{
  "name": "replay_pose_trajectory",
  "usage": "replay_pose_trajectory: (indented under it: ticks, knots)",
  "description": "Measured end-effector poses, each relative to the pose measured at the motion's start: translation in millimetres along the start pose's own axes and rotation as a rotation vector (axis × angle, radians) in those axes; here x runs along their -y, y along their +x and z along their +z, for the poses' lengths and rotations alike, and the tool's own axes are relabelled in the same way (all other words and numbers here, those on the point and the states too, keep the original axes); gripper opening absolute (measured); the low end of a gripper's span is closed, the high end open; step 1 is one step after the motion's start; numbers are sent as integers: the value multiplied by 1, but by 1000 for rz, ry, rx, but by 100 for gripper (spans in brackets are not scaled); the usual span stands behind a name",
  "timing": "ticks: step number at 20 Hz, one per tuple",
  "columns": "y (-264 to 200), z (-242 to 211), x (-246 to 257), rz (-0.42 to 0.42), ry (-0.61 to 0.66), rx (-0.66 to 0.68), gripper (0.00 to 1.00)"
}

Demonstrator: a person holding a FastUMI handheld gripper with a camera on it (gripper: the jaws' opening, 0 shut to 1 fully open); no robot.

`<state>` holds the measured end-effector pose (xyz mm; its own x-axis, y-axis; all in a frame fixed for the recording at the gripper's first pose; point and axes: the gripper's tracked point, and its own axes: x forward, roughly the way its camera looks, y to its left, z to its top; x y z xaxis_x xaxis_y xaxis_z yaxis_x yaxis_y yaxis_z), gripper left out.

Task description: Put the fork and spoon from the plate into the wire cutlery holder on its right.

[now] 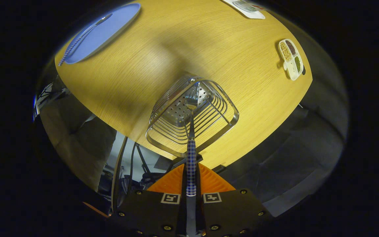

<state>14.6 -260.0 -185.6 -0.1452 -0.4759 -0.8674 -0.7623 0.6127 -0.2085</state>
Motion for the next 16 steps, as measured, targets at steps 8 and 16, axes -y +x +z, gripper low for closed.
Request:
replay_pose_trajectory:
  ticks: [8, 16]
  knots:
    - [-31, 5, 10, -80, 101, 147, 95]
    - [-60, -3, -12, -87, 179, 255, 96]
